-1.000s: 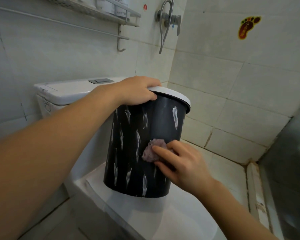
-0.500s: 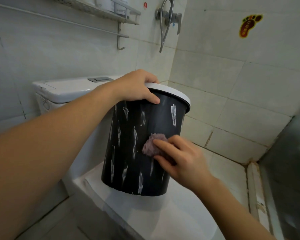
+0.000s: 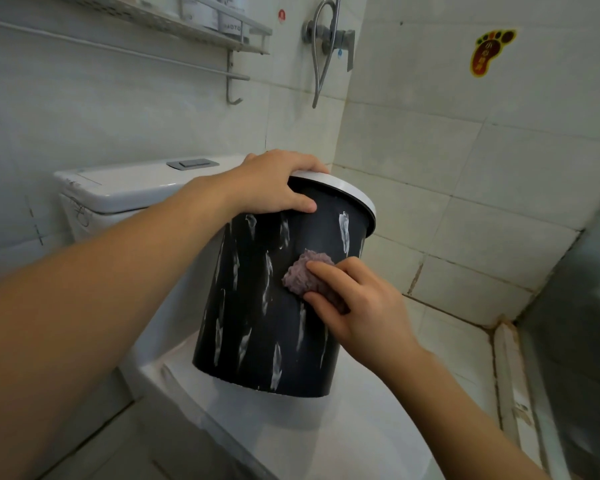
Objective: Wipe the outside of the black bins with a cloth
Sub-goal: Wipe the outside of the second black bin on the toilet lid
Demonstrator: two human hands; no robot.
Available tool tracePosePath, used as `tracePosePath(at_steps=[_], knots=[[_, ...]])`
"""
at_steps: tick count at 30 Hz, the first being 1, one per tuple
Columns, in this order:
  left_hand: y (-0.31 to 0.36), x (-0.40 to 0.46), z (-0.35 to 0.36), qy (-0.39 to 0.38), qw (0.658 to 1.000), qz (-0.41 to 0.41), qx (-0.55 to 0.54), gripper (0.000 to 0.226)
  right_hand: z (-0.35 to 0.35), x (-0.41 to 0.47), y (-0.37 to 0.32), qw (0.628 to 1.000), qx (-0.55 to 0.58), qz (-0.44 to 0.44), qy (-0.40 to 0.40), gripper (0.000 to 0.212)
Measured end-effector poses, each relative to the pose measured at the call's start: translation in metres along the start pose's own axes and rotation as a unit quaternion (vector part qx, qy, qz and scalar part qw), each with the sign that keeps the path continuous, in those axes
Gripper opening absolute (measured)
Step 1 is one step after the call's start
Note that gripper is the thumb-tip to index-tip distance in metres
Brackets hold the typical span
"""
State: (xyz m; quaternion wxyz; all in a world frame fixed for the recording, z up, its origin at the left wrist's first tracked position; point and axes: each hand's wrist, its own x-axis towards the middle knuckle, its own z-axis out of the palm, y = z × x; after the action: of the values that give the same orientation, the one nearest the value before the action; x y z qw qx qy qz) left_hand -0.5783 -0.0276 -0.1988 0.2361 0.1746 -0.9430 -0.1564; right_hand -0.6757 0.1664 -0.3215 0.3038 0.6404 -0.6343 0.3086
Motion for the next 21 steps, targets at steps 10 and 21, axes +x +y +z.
tracePosePath(at_steps=[10, 21], knots=[[-0.007, -0.001, 0.002, -0.038, 0.996, 0.019, 0.072, 0.073, -0.002, 0.006, -0.002, 1.0, -0.001, 0.028, -0.001, 0.033], [-0.01, 0.0, 0.004, -0.028, 0.999, 0.011, 0.044, 0.073, 0.001, -0.034, -0.006, 0.993, 0.008, -0.1, -0.067, 0.032]])
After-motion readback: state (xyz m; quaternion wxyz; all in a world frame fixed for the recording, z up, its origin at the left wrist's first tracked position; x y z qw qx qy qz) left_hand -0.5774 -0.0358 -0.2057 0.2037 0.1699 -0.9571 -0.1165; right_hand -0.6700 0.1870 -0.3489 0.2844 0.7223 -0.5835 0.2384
